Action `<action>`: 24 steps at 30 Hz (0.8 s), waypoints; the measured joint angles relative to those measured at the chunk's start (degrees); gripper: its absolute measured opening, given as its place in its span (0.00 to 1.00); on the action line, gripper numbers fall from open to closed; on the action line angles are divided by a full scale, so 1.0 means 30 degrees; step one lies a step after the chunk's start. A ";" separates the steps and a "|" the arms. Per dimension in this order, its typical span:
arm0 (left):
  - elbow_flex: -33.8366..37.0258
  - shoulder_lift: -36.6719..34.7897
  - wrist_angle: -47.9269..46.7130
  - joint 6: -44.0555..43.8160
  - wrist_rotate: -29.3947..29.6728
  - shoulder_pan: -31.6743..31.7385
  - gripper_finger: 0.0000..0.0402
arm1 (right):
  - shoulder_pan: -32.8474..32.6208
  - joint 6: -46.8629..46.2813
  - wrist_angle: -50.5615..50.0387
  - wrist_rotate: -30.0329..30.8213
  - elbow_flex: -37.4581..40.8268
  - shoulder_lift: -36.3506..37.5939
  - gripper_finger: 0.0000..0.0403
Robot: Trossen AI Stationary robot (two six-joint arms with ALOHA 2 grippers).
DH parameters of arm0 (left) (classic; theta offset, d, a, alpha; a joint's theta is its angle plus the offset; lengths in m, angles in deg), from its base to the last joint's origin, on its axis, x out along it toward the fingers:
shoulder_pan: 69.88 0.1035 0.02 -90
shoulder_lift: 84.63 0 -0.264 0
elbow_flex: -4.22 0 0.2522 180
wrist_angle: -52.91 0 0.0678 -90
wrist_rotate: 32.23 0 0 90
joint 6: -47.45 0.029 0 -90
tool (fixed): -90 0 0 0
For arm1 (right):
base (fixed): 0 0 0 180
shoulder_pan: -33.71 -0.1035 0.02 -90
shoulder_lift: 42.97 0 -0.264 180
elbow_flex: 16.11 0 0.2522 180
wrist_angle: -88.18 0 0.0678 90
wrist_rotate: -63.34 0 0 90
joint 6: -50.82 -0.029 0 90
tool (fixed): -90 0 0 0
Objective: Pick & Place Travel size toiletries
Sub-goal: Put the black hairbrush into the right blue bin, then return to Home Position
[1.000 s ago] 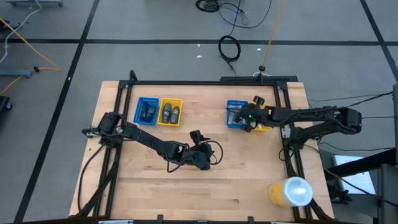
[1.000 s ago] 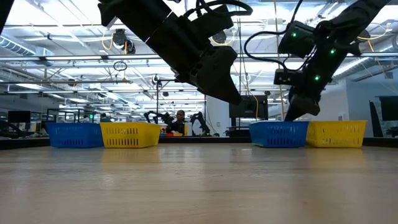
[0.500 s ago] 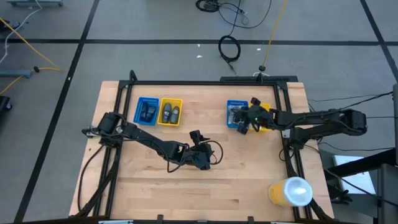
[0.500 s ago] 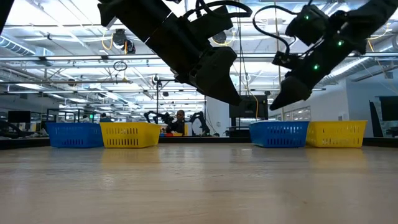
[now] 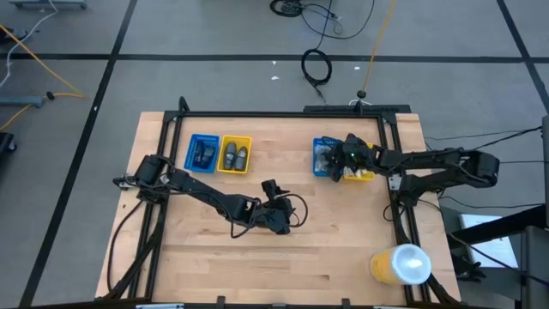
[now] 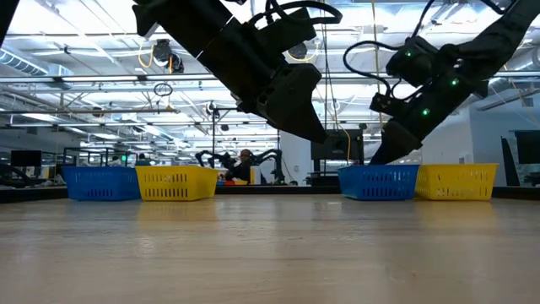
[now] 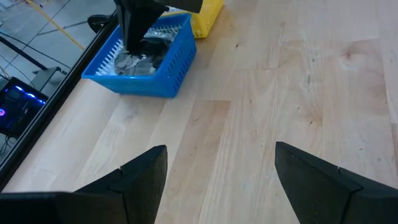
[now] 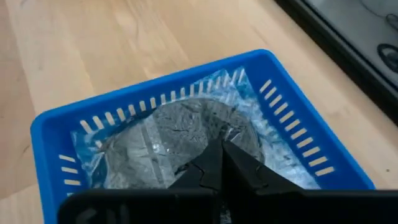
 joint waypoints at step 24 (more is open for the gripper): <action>0.0000 0.0007 -0.0284 -0.0234 0.0001 -0.0036 0.73 | -0.3671 -0.0516 -0.6011 -0.3573 0.0320 1.3664 0.00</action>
